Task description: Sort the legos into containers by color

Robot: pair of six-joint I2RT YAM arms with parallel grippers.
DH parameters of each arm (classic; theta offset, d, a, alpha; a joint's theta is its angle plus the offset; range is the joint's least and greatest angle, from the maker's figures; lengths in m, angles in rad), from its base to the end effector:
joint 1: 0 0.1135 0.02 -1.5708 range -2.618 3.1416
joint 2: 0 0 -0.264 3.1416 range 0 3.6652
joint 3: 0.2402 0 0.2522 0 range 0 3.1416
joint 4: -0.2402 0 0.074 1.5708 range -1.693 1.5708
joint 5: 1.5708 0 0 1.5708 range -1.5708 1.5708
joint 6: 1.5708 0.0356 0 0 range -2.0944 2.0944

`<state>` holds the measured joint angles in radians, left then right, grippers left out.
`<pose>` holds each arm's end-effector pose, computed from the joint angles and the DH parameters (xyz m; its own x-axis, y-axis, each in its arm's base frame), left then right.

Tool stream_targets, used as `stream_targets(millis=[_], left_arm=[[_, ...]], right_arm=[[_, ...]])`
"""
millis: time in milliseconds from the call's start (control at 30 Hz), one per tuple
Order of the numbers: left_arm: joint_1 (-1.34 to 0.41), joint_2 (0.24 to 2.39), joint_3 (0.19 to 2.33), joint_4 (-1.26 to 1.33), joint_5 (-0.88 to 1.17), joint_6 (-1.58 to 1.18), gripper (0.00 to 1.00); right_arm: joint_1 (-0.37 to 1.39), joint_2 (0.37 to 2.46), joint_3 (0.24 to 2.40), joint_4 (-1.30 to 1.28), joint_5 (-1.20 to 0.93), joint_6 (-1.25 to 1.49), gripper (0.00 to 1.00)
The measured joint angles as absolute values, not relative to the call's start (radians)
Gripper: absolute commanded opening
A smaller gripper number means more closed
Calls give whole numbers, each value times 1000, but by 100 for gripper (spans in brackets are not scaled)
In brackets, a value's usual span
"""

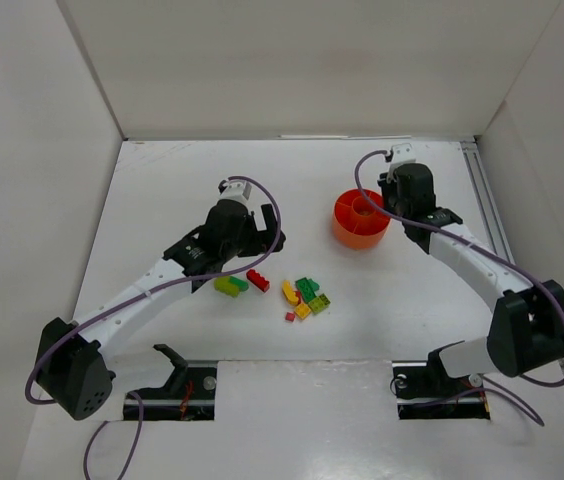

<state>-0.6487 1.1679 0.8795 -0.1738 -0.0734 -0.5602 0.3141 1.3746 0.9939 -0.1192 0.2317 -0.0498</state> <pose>0.2139 -0.1589 0.2954 -0.5934 -0.2151 -0.7756 0.2773 0.8500 -0.4479 0.3008 0.0891 0.2850 -0.4499 -0.1971 -0.8711 -0.1316 0.9793 -0.1536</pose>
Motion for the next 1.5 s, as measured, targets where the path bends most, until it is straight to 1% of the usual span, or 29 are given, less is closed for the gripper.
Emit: stream_targets(millis=[100,167,233,300,367,433,467,533,567,600,633,667,700,767,867,1100,1300,1367,1400,1500], left_arm=[[-649,1168,879,-176,-80,-561,100],[-649,1168,879,-177,-83,-562,100],[-649,1168,879,-178,-87,-566,100],[-649,1168,879,-181,-89,-568,100],[-649,1169,879,-185,-91,-571,100],[-649,1170,879,-185,-91,-574,100],[-649,1170,880,-185,-91,-575,100],[-649,1171,879,-187,-91,-577,100],[-649,1172,880,-189,-91,-577,100],[-649,1174,879,-191,-91,-578,100],[-649,1176,879,-192,-91,-579,100],[-649,1177,880,-192,-90,-581,100],[-649,1180,879,-192,-90,-582,100],[-649,1182,879,-194,-88,-585,100],[-649,1182,879,-204,-88,-589,100],[-649,1182,879,-230,-88,-614,100],[-649,1200,877,-240,-87,-676,100],[-649,1227,875,-247,-83,-711,98],[-649,1243,872,-253,-80,-730,95],[-649,1293,863,-289,-76,-809,91]], right_arm=[[308,1422,1008,-94,227,-55,0],[307,1448,1008,-88,226,-56,3],[302,1469,1009,-85,221,-56,5],[301,1482,1009,-85,213,-56,9],[300,1486,1010,-84,205,-56,14],[300,1486,1011,-81,200,-55,17],[300,1486,1011,-79,197,-55,25],[300,1486,1011,-73,197,-52,25],[300,1486,1011,-73,197,-50,28],[300,1486,1011,-72,197,-48,28],[300,1486,1011,-70,197,-48,30],[300,1486,1011,-69,197,-47,35],[300,1486,1011,-68,197,-46,37],[300,1486,1011,-66,194,-46,37],[296,1485,1011,-66,190,-44,44],[289,1464,1011,-68,179,-45,44],[289,1329,976,-64,173,-43,45],[288,1278,953,-66,174,-40,45],[288,1256,943,-69,175,-39,45],[288,1211,916,-79,184,-37,46]])
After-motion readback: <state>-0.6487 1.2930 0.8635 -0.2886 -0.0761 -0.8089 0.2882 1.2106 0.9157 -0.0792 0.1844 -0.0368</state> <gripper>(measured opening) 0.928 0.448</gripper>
